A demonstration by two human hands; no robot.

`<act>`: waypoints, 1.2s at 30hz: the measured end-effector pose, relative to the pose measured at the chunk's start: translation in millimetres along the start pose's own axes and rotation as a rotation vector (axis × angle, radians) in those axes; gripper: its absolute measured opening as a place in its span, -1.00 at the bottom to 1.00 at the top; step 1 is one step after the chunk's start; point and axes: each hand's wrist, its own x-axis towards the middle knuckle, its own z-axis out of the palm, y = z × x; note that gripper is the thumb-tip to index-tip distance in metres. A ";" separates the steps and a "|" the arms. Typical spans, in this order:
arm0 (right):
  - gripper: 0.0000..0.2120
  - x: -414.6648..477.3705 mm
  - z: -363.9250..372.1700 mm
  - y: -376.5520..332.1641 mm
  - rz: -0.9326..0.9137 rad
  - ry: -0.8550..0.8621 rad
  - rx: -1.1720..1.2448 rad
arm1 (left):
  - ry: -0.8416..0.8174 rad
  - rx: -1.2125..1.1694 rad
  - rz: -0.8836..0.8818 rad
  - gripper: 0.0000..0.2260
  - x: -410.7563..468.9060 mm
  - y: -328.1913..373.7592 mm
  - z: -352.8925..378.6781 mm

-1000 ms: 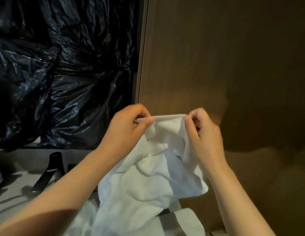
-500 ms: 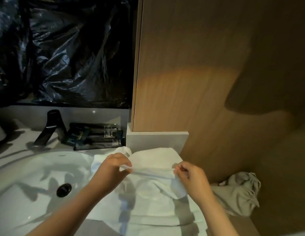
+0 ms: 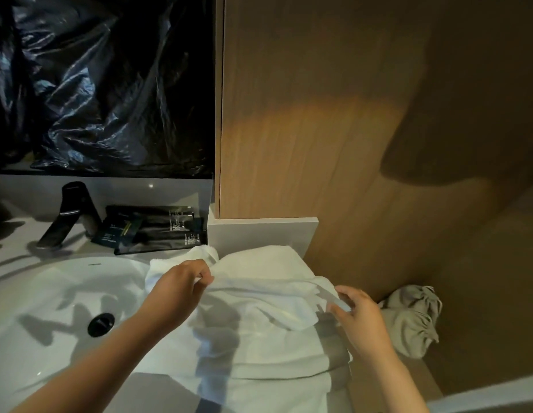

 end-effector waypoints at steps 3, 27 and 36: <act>-0.63 2.2 1.6 9.0 0.046 0.044 -0.020 | -0.001 0.012 -0.013 -0.63 1.6 3.8 -1.4; -0.83 12.4 -89.6 -122.3 -0.536 0.608 0.417 | 0.502 -0.224 0.151 -0.90 28.8 98.4 -68.9; -0.52 -4.2 -58.0 -121.1 -0.324 -0.100 0.152 | 0.165 -0.042 0.087 -0.89 19.3 92.0 -27.0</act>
